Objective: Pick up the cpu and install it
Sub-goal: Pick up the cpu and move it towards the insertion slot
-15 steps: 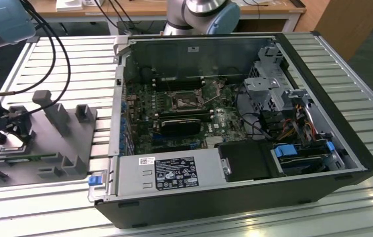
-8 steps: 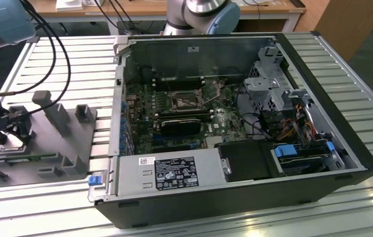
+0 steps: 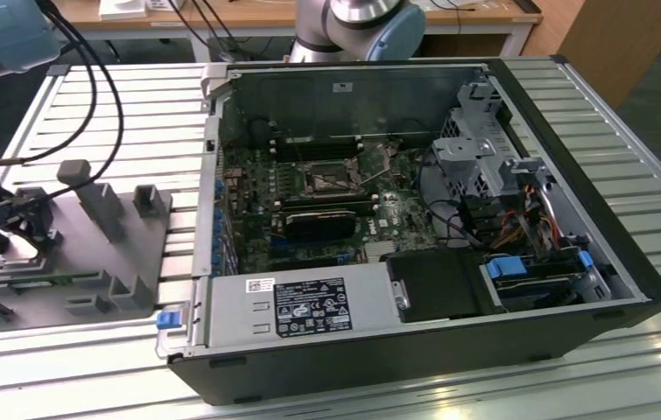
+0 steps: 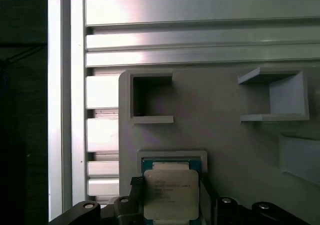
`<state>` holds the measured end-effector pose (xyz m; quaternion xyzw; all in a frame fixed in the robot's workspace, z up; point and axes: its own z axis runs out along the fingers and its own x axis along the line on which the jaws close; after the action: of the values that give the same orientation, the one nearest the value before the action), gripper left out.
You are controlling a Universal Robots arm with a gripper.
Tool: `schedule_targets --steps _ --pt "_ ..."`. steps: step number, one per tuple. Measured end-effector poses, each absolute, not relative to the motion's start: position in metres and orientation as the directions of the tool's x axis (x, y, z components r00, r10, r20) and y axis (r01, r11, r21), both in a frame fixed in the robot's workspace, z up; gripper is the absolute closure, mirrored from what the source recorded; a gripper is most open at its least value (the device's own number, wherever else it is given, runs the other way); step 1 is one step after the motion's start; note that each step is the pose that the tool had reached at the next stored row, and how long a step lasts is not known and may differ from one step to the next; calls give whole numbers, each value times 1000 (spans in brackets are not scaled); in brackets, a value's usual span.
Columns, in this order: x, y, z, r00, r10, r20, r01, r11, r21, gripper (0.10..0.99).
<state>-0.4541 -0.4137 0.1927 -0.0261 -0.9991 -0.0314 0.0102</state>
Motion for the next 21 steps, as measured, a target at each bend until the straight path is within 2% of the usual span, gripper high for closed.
schedule_targets --steps 21 --pt "-454 -414 227 -998 51 22 53 996 72 549"
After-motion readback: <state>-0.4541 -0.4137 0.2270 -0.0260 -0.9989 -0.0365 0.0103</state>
